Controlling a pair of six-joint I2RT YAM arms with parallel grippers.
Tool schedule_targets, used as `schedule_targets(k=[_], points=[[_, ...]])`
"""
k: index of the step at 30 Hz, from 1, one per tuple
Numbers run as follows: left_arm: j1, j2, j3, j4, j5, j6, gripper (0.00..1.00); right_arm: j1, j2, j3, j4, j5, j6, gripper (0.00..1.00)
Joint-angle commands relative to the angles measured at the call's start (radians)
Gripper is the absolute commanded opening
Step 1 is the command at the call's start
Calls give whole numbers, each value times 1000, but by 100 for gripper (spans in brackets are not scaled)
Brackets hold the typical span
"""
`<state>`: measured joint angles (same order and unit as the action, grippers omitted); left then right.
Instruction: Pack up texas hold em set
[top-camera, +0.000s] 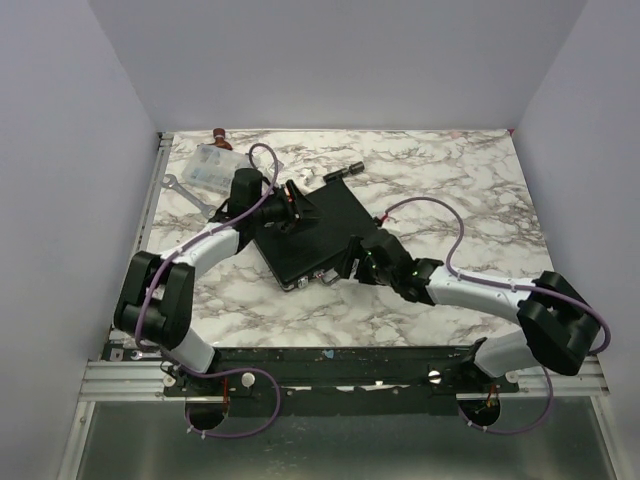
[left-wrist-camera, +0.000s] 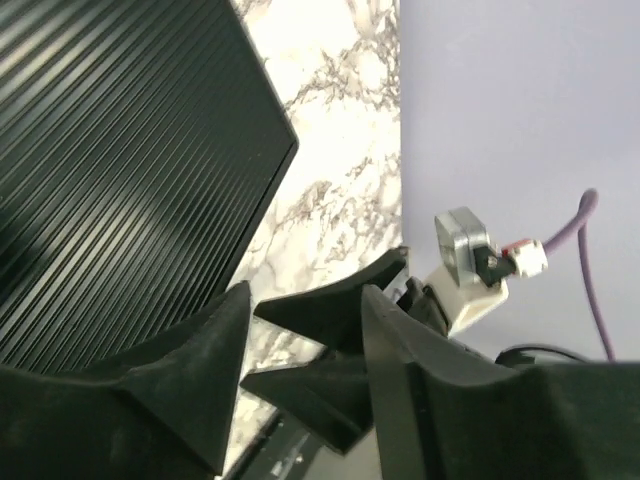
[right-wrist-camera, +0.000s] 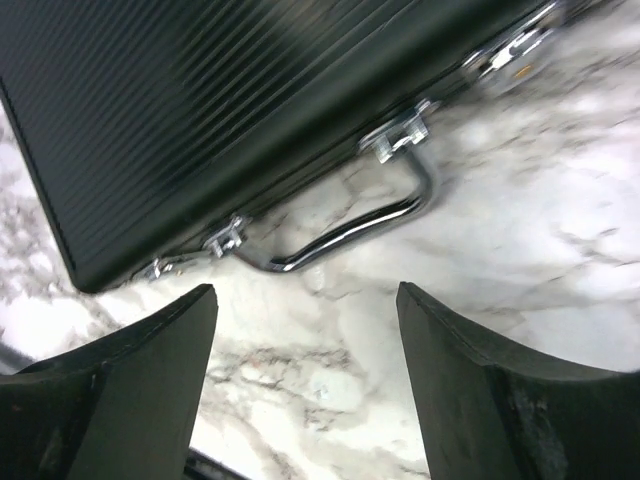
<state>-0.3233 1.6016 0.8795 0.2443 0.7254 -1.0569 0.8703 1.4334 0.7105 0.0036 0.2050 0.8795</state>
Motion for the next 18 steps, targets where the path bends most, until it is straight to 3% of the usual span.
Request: schedule_targets(k=[1,5,9,18], points=[[-25,-124,109,-218,-116,271,52,-99,-62,7,-86,78,-88,78],[-63,-185,167,-306,-166,388,57,-277,-68,52,-64,-30,-196,91],[-111,-236,197,-354,-209,475,58,-446,43,176,-42,-246,-270,91],[-172,-304,233,-417,-277,585,58,-478,259,387,-17,-423,-279,90]])
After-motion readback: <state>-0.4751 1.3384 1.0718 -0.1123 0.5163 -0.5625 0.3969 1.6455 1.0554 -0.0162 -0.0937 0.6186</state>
